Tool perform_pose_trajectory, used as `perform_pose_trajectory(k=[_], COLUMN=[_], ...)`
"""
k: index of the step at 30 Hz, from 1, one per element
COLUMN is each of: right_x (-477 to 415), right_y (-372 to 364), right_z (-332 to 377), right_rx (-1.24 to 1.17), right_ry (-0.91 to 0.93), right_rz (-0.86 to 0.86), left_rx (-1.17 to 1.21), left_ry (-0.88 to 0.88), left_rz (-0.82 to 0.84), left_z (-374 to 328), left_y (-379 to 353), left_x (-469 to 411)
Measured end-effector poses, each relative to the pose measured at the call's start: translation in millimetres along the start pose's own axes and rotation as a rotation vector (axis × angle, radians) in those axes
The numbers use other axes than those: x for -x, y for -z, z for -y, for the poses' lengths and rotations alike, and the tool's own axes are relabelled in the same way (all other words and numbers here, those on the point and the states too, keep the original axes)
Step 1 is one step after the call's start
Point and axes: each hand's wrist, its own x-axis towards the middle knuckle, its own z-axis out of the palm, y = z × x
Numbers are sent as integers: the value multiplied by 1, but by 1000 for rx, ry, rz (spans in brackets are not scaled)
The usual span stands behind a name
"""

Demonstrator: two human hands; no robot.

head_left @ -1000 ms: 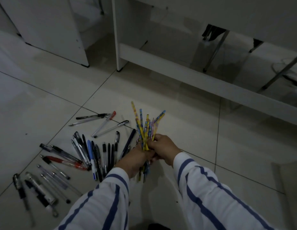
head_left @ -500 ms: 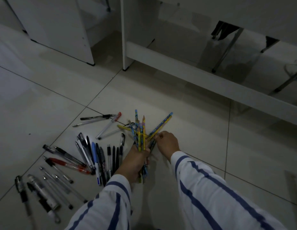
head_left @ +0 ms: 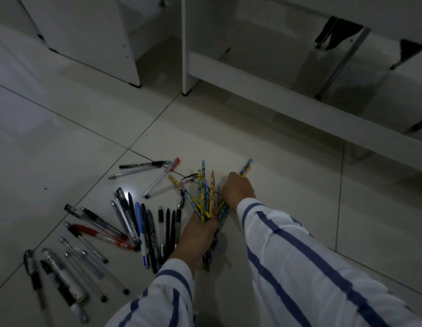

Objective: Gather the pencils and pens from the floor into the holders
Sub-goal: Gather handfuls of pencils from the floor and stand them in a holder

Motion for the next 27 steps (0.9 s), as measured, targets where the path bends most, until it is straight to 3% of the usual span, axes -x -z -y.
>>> perform_pose_trajectory(k=[13,20,27], right_x=[4,25,84], right_y=[8,28,7], right_z=[-9,-26,-30], right_rx=[-93,-460,-595], right_ry=[-49,69,123], right_rz=[28,-139,260], left_rx=[-62,13,130], left_ry=[24,102,76], left_rz=[6,16,131], left_z=[5,3,-3], left_y=[-5,-3,2], left_x=[0,-1,7])
